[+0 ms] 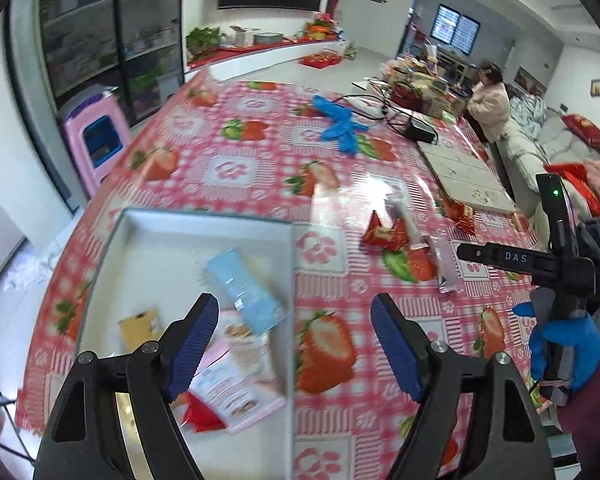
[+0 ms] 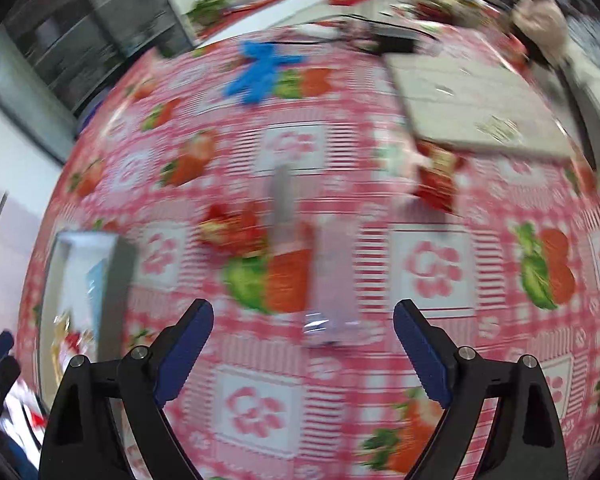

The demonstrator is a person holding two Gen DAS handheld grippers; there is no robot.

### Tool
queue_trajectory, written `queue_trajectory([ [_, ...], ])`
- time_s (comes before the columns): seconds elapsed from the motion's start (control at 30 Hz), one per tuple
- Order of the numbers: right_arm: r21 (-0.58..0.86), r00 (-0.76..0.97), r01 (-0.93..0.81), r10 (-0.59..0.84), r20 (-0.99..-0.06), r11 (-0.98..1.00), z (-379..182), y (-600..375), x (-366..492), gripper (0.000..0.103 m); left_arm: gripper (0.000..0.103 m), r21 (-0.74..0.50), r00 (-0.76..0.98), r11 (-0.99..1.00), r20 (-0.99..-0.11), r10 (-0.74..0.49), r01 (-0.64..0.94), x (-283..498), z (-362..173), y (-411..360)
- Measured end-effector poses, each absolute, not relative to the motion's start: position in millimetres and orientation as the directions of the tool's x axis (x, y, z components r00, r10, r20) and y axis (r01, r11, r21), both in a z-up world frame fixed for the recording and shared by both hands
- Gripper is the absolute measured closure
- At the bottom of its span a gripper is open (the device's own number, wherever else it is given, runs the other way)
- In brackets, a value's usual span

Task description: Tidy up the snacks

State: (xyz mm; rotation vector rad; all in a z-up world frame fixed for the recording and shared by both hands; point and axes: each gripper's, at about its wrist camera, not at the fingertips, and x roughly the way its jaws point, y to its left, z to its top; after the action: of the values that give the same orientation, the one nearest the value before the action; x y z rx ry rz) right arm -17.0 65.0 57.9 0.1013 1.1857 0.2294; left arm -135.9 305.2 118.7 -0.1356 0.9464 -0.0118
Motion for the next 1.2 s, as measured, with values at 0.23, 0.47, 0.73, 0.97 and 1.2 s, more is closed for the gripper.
queue_trajectory([
  [0.23, 0.252, 0.405, 0.059, 0.207, -0.891, 0.966, 40.2, -10.3, 14.3, 0.010, 0.019, -0.088, 0.556, 0.995, -0.826, -0.095, 0.039, -59.0, 75.9, 241.8],
  [0.47, 0.255, 0.456, 0.083, 0.191, -0.869, 0.963, 25.7, -25.1, 37.0, 0.010, 0.019, -0.053, 0.552, 0.997, -0.830, -0.078, 0.061, -15.7, 33.9, 209.5],
  [0.73, 0.233, 0.501, 0.069, 0.168, -0.849, 0.970, 12.7, -20.4, 68.1, 0.010, 0.019, -0.022, 0.519, 1.000, -0.854, -0.030, 0.021, 17.1, -3.4, 193.8],
  [0.97, 0.151, 0.512, -0.030, 0.145, -0.847, 0.988, 12.9, -11.8, 65.2, 0.070, 0.089, 0.006, 0.548, 0.996, -0.835, -0.042, 0.086, 1.8, 1.9, 179.9],
  [1.2, 0.177, 0.490, -0.075, 0.191, -0.851, 0.981, 16.1, -29.7, 7.7, 0.070, 0.090, -0.006, 0.537, 0.998, -0.843, -0.041, 0.067, -75.4, 4.1, 192.6],
])
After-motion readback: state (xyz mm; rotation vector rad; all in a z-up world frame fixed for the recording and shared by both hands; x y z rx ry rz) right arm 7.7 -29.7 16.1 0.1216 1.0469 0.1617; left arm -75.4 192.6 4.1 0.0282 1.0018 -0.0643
